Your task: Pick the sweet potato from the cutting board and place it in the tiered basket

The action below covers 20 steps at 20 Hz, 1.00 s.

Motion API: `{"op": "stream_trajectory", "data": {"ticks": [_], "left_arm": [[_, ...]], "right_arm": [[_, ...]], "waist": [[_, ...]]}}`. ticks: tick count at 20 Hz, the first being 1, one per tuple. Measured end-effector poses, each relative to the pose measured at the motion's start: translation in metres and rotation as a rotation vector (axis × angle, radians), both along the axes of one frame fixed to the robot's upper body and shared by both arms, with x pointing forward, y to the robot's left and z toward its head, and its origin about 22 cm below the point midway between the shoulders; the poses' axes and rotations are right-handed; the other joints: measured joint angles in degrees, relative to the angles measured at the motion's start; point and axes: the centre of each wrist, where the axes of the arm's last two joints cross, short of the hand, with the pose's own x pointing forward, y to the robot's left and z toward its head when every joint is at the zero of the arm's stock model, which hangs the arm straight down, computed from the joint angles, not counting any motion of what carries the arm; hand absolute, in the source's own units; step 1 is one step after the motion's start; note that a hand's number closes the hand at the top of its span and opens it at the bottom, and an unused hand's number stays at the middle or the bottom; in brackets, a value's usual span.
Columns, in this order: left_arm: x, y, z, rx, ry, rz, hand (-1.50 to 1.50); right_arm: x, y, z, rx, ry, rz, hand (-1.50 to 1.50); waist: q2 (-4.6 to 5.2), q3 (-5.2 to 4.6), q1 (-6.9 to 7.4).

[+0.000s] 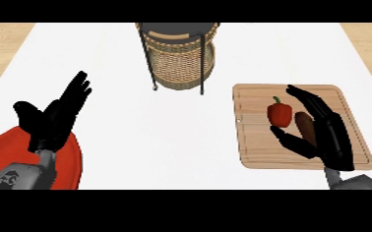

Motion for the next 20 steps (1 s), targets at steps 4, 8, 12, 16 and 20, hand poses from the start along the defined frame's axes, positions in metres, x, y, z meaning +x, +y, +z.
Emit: {"op": "stream_trajectory", "data": {"ticks": [4, 8, 12, 16, 20], "left_arm": [[-0.005, 0.002, 0.000, -0.010, 0.013, 0.007, 0.00], [-0.009, 0.005, 0.001, -0.012, 0.021, 0.007, 0.00], [-0.010, 0.007, 0.002, -0.007, 0.020, 0.007, 0.00], [-0.009, 0.003, 0.002, -0.009, 0.019, -0.001, 0.00], [-0.012, 0.001, 0.003, -0.020, 0.023, -0.008, 0.00]], "right_arm": [[-0.011, -0.009, 0.011, -0.226, -0.006, -0.035, -1.50], [-0.015, -0.024, 0.026, -0.483, 0.076, -0.092, -1.50], [-0.028, -0.021, 0.030, -0.688, 0.285, -0.130, -1.50], [-0.040, 0.008, 0.030, -0.819, 0.475, -0.176, -1.50], [-0.048, 0.056, 0.044, -0.874, 0.562, -0.236, -1.50]], "waist": [[-0.18, -0.16, -0.52], [-0.44, -0.43, -0.87], [-0.36, -0.63, -0.99], [-0.12, -0.49, -0.41], [0.06, -0.22, 0.23]]}}
